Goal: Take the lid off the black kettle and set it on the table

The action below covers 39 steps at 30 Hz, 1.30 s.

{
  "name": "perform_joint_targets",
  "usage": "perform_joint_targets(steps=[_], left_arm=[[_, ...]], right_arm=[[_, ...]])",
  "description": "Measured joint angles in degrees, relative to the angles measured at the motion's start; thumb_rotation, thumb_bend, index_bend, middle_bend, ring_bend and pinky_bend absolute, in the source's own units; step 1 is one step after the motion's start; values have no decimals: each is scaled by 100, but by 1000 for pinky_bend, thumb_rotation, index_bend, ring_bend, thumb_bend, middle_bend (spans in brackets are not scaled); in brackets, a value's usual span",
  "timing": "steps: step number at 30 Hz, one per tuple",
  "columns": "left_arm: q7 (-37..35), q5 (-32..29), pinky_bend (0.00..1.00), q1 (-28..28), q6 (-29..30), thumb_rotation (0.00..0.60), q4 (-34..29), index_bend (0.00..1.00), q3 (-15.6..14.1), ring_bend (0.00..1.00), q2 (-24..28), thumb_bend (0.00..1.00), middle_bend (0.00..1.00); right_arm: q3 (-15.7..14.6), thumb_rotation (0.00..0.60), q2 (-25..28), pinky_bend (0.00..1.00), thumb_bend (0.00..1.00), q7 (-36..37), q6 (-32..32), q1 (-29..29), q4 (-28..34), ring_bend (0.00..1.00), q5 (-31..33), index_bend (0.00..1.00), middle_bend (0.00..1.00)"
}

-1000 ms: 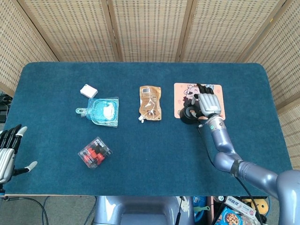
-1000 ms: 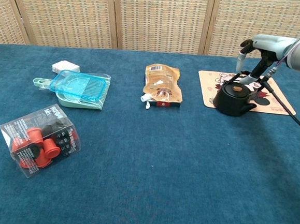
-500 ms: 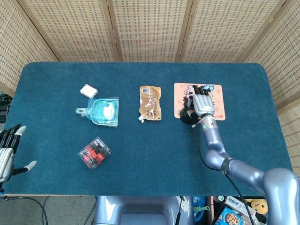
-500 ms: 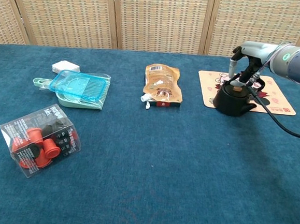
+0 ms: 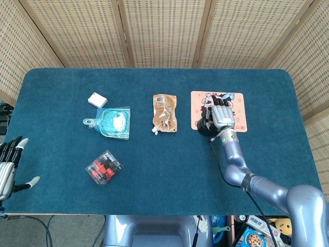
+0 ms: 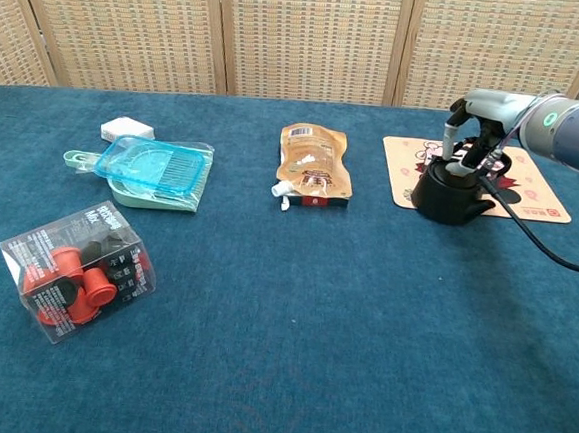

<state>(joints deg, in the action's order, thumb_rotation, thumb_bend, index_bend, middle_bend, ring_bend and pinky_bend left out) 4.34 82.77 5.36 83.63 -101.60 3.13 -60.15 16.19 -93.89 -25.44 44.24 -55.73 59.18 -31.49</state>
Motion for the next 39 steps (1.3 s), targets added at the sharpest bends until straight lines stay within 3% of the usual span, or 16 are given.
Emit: perform_joint_targets(steps=[24,31,39], left_arm=[[81,-63,0,42,-74,600,4,0,-3,0,-35,171,0],[83,-65,0,49,-80,600,7,0,-4,0,-38,171,0],[80,-28,0,55,-84,600,1,0,-21,0,-36,171,0]], right_arm=[[-20,600,-78,83,546,-49,-270,30,-217,0,13,544,0],[-17,600,-103,83,589,-31,-211,43,-278,0,-53,630,34],[33,600,35,83,599,115,-54,128,-39,0,-309,637,43]])
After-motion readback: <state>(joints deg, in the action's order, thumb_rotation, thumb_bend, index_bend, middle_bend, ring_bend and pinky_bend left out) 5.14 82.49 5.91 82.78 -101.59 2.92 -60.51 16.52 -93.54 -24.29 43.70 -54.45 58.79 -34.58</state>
